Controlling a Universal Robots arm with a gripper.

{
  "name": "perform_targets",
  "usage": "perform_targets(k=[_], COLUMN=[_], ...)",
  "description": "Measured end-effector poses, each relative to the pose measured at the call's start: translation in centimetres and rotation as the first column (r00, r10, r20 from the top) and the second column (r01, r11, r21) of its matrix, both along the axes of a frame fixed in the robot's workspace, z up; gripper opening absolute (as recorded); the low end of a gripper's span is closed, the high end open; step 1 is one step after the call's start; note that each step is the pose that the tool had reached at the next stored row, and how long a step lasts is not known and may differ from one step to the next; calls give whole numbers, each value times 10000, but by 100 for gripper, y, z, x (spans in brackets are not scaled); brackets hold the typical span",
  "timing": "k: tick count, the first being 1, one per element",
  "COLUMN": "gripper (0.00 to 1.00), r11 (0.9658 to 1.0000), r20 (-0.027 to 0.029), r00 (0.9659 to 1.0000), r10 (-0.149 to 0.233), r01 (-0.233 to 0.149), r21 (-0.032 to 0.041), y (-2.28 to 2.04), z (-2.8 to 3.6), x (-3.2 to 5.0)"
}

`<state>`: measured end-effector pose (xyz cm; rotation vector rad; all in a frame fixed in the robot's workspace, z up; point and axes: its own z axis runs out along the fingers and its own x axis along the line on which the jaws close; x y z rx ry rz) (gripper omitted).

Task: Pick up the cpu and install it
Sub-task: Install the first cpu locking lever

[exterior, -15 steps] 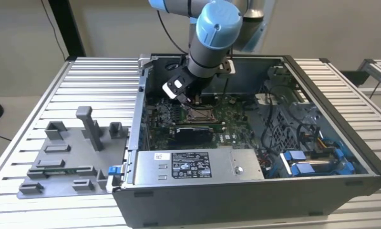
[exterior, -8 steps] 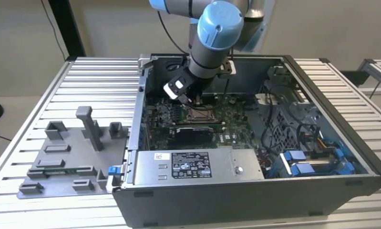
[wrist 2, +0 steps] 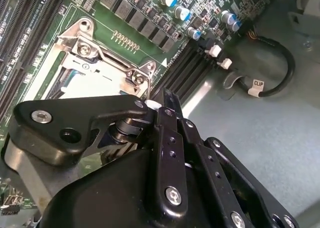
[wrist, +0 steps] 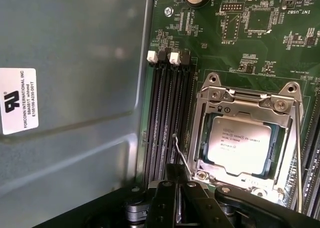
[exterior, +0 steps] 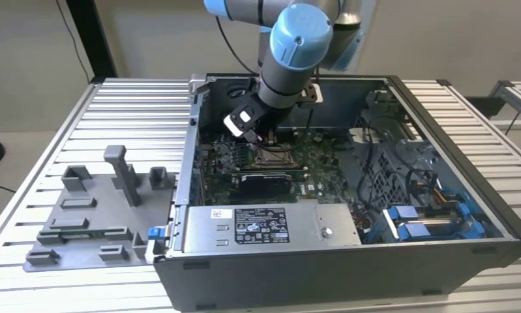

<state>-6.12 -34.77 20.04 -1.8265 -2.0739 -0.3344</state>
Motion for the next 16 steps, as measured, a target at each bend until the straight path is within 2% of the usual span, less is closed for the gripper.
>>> perform_targets(k=[16], gripper=[0], r11=[10000], r20=[-5], r00=[10000], r10=[0], r01=[0], r21=[-2], y=[0], z=[-72], x=[75])
